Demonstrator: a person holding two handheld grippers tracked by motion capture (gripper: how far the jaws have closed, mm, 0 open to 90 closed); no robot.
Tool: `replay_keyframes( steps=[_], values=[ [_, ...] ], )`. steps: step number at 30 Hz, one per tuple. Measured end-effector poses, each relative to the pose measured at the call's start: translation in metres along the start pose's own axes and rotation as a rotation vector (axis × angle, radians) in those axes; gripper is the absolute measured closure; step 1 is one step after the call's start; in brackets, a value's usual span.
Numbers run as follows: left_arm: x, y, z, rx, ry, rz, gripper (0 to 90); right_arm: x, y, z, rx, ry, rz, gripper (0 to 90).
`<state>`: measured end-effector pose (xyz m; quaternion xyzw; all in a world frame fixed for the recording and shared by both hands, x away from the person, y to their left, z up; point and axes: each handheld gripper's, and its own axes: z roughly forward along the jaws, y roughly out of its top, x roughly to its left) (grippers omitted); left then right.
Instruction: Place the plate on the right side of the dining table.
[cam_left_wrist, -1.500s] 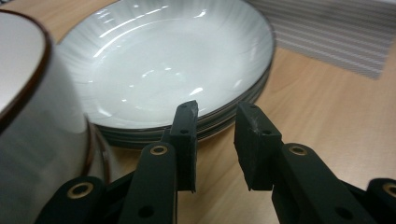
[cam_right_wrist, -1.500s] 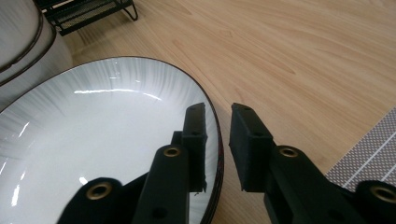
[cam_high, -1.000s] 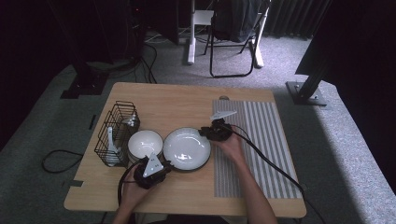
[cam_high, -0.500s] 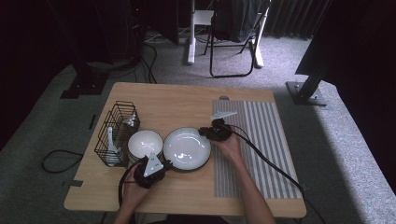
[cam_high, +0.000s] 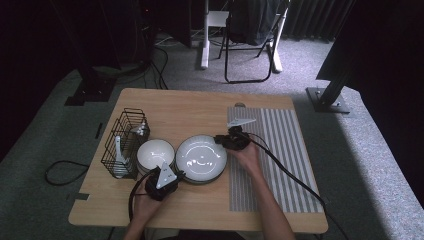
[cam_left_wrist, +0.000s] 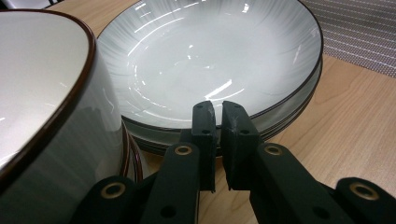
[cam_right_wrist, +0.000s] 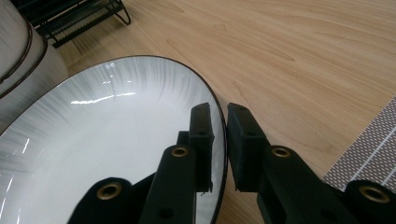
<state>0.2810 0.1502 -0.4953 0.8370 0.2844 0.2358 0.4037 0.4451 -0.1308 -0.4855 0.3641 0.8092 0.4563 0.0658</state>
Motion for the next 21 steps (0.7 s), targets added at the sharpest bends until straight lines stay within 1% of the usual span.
replay_keyframes(
  steps=[3, 6, 11, 14, 16, 20, 21],
  values=[
    [0.0, 0.0, 0.0, -0.001, 0.002, -0.001, 85.1, -0.003, -0.003, 0.0, -0.006, 0.017, 0.028, 81.7],
    [0.0, 0.0, 0.001, 0.0, 0.003, -0.005, 85.1, -0.004, -0.005, 0.003, 0.011, 0.018, 0.028, 81.6],
    [0.0, 0.001, 0.001, 0.002, 0.0, -0.014, 85.1, -0.003, -0.006, 0.003, 0.008, 0.008, 0.026, 84.3],
    [0.0, 0.001, 0.003, 0.0, -0.003, -0.02, 85.1, -0.004, -0.005, 0.001, -0.001, 0.006, 0.027, 85.3],
    [-0.001, 0.002, 0.005, -0.001, -0.005, -0.027, 84.8, -0.005, -0.006, -0.002, -0.017, 0.007, 0.037, 85.9],
    [-0.002, 0.005, 0.008, 0.006, 0.004, -0.027, 84.5, -0.005, -0.004, -0.006, -0.024, -0.006, 0.037, 86.2],
    [-0.003, 0.005, 0.009, 0.004, 0.007, -0.033, 84.5, -0.006, -0.003, -0.007, -0.025, -0.009, 0.035, 86.3]
  ],
)
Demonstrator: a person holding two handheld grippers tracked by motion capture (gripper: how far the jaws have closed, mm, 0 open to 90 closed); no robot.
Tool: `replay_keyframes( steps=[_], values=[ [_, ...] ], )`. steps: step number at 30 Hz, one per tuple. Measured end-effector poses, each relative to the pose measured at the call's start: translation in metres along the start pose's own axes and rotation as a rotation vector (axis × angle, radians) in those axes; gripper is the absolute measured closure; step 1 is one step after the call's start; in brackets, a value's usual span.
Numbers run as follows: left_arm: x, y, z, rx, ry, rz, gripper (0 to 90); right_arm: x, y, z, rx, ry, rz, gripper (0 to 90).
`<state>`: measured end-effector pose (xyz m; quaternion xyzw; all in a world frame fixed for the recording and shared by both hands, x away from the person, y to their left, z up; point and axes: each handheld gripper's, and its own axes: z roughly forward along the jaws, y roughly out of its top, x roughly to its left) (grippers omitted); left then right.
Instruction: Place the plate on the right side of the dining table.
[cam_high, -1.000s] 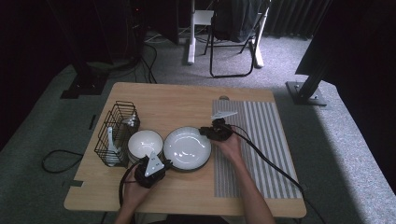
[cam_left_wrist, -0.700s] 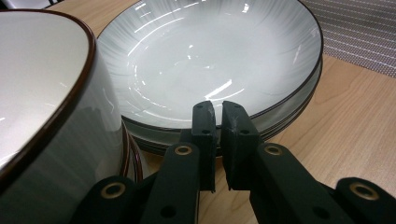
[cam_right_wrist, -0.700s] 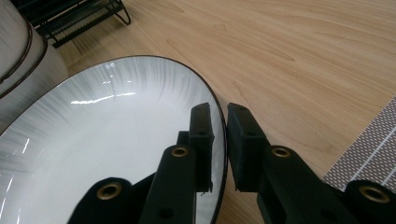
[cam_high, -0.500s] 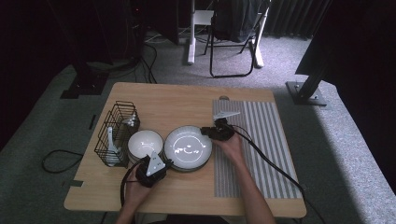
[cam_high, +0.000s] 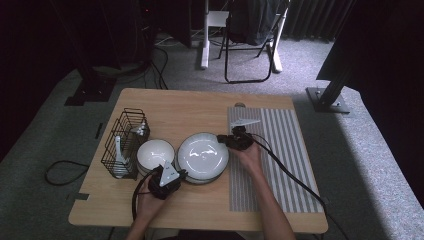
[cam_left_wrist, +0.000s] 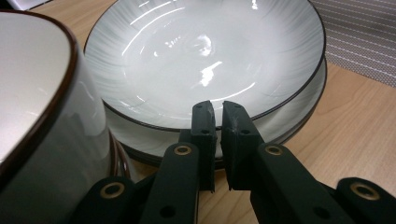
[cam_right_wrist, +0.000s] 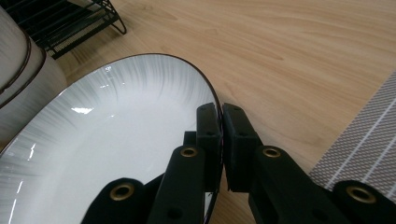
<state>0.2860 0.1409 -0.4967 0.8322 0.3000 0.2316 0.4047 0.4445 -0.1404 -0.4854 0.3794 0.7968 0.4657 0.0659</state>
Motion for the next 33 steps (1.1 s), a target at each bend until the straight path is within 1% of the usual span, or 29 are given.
replay_keyframes(
  steps=[7, 9, 15, 16, 18, 21, 24, 26, 28, 29, 31, 33],
  values=[
    [-0.003, 0.002, 0.003, -0.002, 0.008, -0.014, 83.2, -0.001, 0.003, -0.005, -0.003, -0.018, -0.01, 86.5],
    [-0.004, 0.003, 0.005, -0.007, 0.012, -0.023, 83.3, -0.001, 0.003, -0.005, -0.003, -0.021, -0.005, 86.5],
    [-0.006, 0.004, 0.006, -0.005, 0.015, -0.021, 84.1, -0.003, 0.003, -0.005, -0.001, -0.02, 0.02, 85.9],
    [-0.005, 0.003, 0.006, -0.007, 0.014, -0.025, 84.0, -0.004, 0.004, -0.005, 0.001, -0.018, 0.027, 85.2],
    [-0.005, 0.004, 0.006, -0.008, 0.015, -0.027, 84.0, -0.005, 0.004, -0.004, 0.008, -0.004, 0.045, 80.5],
    [-0.006, 0.004, 0.007, -0.006, 0.016, -0.026, 84.1, -0.006, 0.003, -0.003, 0.02, 0.004, 0.051, 78.3],
    [-0.006, 0.004, 0.008, -0.01, 0.021, -0.029, 84.4, -0.007, 0.002, -0.001, 0.05, 0.012, 0.069, 73.2],
    [-0.007, 0.005, 0.009, -0.009, 0.025, -0.025, 85.1, -0.008, 0.001, 0.0, 0.071, 0.033, 0.085, 71.7],
    [-0.008, 0.006, 0.009, -0.008, 0.028, -0.023, 85.3, -0.009, 0.0, 0.002, 0.086, 0.039, 0.106, 70.7],
    [-0.008, 0.006, 0.009, -0.009, 0.028, -0.024, 85.3, -0.01, -0.001, 0.002, 0.087, 0.047, 0.126, 70.7],
    [-0.008, 0.006, 0.009, -0.007, 0.027, -0.021, 85.4, -0.011, -0.001, 0.003, 0.09, 0.058, 0.147, 71.2],
    [-0.008, 0.006, 0.009, -0.007, 0.028, -0.021, 85.5, -0.011, -0.002, 0.004, 0.095, 0.081, 0.163, 71.8]
  ],
)
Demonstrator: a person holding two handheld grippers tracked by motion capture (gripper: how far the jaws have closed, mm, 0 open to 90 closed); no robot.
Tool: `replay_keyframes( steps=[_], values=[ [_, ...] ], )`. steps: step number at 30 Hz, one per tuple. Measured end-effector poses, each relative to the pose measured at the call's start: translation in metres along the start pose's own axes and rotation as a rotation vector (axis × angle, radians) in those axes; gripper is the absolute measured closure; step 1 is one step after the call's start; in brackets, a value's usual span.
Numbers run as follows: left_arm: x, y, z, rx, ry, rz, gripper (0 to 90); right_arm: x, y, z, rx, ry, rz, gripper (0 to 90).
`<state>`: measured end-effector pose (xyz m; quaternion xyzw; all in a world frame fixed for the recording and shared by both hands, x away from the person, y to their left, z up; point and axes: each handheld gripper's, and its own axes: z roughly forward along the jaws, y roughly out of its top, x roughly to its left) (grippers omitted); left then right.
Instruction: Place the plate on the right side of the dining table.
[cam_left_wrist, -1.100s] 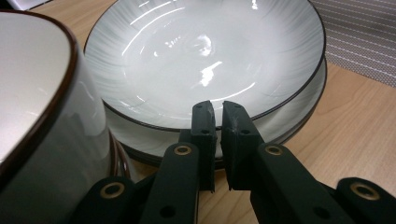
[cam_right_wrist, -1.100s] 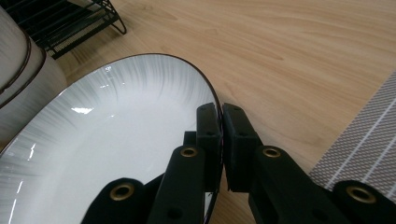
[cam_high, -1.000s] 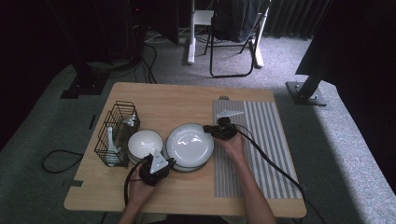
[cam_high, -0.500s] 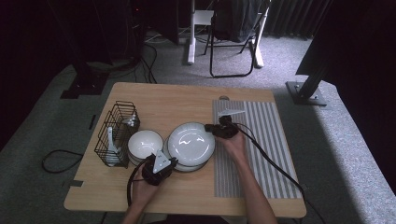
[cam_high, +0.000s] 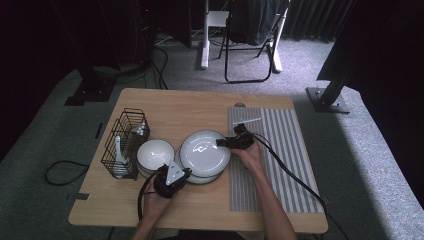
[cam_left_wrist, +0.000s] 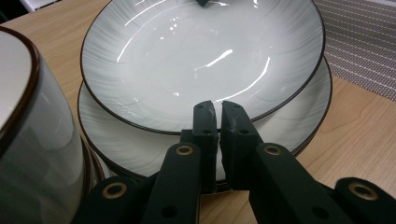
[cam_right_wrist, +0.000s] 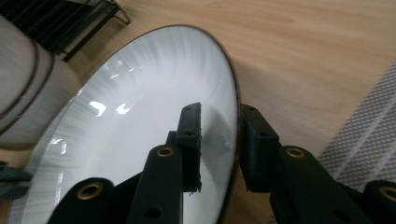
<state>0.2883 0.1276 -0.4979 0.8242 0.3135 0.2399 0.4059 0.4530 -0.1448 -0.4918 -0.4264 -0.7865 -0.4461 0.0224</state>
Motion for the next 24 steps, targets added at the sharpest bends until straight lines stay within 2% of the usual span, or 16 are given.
replay_keyframes(
  steps=[6, 7, 8, 12, 15, 24],
  values=[
    [-0.002, -0.001, 0.0, -0.013, 0.008, 0.005, 86.7, -0.001, 0.0, -0.001, -0.01, -0.001, 0.033, 76.2],
    [-0.002, -0.002, 0.0, -0.015, 0.009, 0.005, 86.7, -0.002, -0.001, -0.002, -0.021, 0.01, 0.049, 78.2],
    [-0.002, -0.002, 0.0, -0.016, 0.01, 0.004, 86.8, -0.007, -0.004, -0.005, -0.055, 0.054, 0.095, 81.5],
    [-0.002, -0.002, 0.001, -0.013, 0.011, 0.008, 86.8, -0.008, -0.007, -0.007, -0.073, 0.061, 0.117, 82.6],
    [-0.004, -0.003, 0.001, -0.019, 0.009, 0.011, 86.7, -0.007, -0.007, -0.009, -0.091, 0.053, 0.12, 83.1],
    [-0.003, 0.0, -0.011, -0.1, -0.035, 0.011, 80.0, 0.0, -0.003, -0.013, -0.107, 0.033, 0.085, 83.5]
  ],
)
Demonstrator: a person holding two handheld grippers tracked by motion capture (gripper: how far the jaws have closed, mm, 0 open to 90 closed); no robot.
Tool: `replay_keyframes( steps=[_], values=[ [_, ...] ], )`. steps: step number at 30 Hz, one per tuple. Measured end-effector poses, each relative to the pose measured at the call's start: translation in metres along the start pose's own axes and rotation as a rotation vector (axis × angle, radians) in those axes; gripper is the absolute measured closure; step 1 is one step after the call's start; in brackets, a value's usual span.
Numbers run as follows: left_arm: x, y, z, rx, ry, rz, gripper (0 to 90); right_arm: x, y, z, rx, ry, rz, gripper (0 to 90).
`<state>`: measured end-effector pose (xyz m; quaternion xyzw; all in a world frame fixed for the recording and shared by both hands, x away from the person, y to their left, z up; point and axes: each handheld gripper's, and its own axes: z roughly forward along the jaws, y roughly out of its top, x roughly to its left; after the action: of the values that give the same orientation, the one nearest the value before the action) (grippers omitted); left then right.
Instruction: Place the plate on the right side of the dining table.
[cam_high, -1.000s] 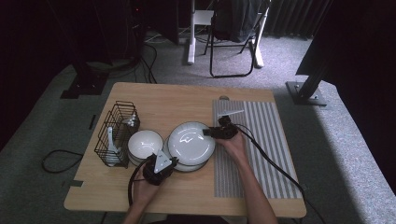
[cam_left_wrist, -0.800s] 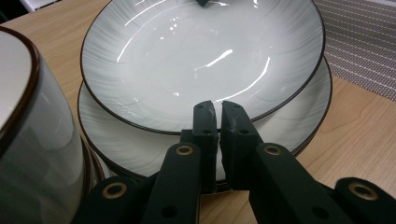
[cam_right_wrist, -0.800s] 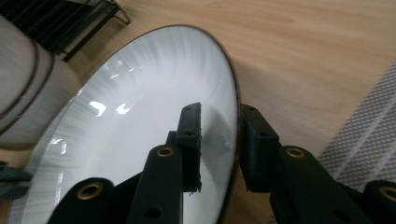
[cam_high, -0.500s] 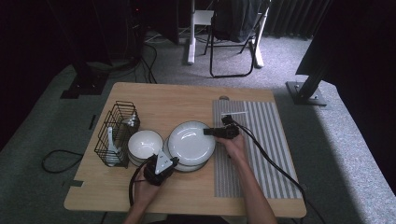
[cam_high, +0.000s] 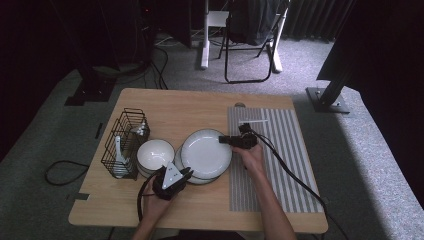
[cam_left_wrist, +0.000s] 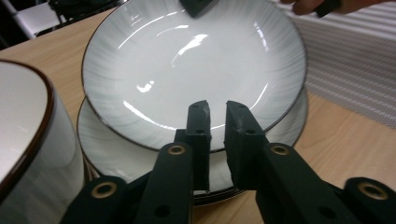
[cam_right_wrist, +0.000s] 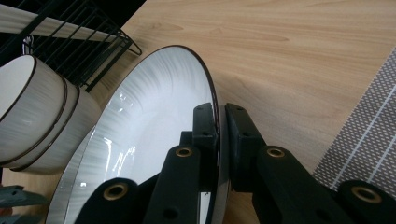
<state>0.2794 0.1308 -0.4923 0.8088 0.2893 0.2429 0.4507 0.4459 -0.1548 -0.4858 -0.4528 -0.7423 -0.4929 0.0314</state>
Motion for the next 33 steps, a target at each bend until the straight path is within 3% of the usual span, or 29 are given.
replay_keyframes(
  steps=[5, 9, 15, 33],
  values=[
    [0.0, 0.001, -0.004, -0.039, -0.068, -0.005, 72.6, 0.001, 0.0, 0.0, -0.018, -0.004, 0.016, 83.3],
    [0.003, 0.0, -0.005, -0.045, -0.095, -0.026, 67.7, 0.0, 0.002, -0.002, -0.027, -0.004, 0.041, 82.6],
    [0.002, -0.002, -0.005, -0.042, -0.134, -0.025, 61.4, 0.001, 0.004, -0.006, -0.048, -0.025, 0.049, 82.1],
    [0.002, -0.015, -0.009, -0.036, -0.142, -0.031, 58.1, 0.003, 0.006, -0.016, -0.078, -0.014, 0.066, 81.5]
  ],
)
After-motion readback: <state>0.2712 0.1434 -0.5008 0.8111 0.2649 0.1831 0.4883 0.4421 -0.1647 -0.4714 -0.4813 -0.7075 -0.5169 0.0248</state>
